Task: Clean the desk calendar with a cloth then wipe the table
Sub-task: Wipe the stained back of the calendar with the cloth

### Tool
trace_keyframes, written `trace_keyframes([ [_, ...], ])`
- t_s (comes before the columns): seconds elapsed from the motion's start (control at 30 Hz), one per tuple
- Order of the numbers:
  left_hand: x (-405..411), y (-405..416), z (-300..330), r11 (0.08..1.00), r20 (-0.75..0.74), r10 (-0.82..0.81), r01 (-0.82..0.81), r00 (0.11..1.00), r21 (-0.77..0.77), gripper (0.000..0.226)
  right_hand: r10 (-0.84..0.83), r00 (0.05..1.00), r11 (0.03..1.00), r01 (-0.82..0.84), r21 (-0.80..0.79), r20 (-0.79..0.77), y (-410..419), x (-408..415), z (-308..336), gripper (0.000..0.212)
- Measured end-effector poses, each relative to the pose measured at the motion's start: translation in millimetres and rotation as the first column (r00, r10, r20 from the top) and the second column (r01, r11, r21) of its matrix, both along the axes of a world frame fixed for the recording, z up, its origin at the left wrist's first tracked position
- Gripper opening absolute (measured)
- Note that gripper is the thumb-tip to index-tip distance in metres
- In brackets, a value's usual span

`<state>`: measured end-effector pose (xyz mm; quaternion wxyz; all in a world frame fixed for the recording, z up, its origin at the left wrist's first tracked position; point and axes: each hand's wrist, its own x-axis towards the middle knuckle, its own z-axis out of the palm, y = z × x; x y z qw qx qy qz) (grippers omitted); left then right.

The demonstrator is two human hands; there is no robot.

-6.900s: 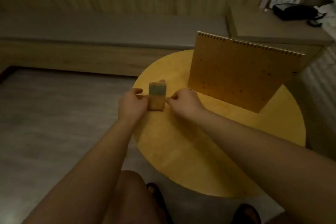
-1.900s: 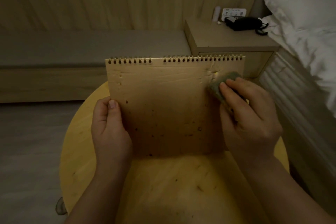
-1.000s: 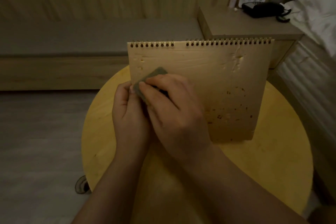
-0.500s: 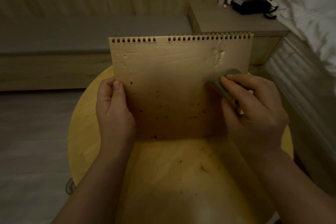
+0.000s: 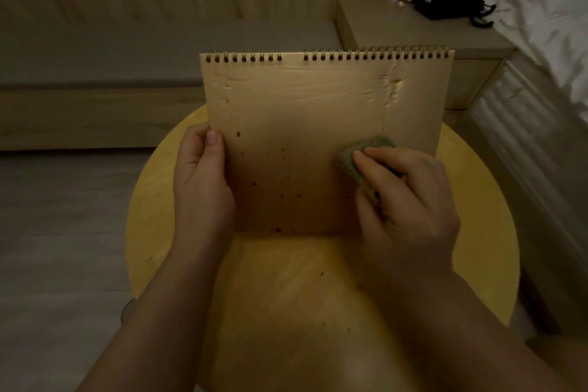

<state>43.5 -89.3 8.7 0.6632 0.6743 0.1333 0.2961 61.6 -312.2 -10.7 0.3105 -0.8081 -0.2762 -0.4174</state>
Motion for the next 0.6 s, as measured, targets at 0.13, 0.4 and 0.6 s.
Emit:
trace_keyframes([
  [0.13,1,4,0,0.997,0.024,-0.062,0.064,0.998,-0.045,0.038,0.112,0.994,0.993,-0.112,0.025,0.006,49,-14,3,0.018],
  [0.4,3,14,-5,0.953,0.089,-0.231,0.244,0.969,-0.182,0.036,0.237,0.971,0.971,-0.235,0.043,-0.040,109,-26,8,0.020],
  [0.6,2,9,-2,0.970,0.082,-0.192,0.202,0.978,-0.138,0.042,0.157,0.987,0.987,-0.157,-0.012,-0.036,74,-18,4,0.021],
])
